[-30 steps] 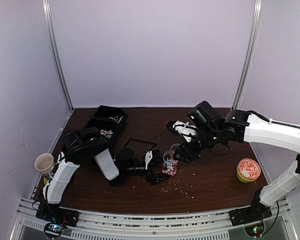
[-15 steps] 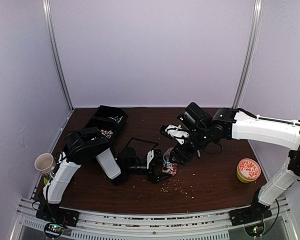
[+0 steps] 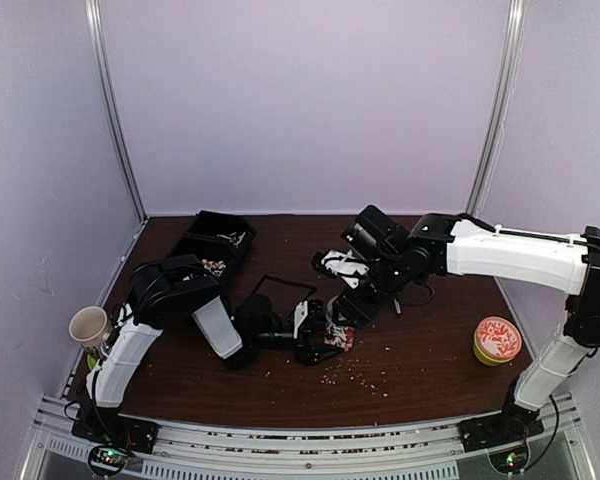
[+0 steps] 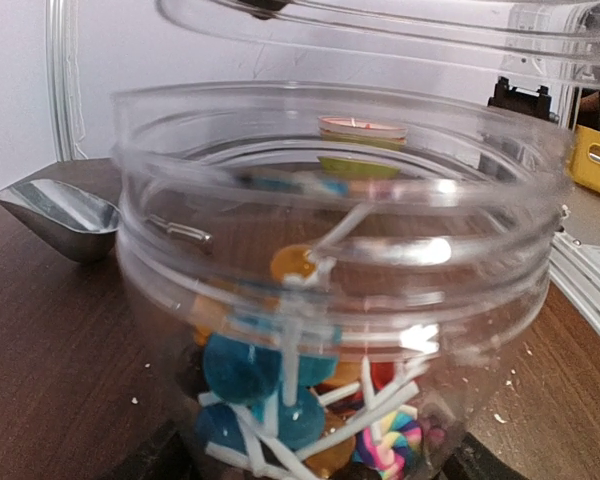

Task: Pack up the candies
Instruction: Place the box lid on the packing bottle.

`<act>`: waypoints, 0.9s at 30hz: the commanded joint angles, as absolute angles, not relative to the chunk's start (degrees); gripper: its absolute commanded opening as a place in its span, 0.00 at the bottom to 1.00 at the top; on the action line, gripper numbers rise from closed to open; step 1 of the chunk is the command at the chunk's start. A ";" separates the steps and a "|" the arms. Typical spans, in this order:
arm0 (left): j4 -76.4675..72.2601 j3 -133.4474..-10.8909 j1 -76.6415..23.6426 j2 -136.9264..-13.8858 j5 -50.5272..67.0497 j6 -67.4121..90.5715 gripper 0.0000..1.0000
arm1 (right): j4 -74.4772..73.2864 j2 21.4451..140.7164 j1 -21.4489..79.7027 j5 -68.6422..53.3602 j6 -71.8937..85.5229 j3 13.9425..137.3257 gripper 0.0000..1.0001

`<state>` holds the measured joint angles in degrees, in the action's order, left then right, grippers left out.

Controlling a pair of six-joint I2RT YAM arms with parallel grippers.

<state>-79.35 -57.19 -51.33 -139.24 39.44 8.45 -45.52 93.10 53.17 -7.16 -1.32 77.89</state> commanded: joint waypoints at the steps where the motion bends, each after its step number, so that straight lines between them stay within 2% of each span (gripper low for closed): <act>1: -82.02 -57.15 -51.50 -140.60 40.28 7.98 0.72 | -46.14 94.30 53.28 -4.92 -1.19 79.72 0.65; 27: -84.11 -55.29 -51.60 -140.30 37.33 7.59 0.67 | -44.20 96.25 52.66 -4.40 0.75 79.37 0.65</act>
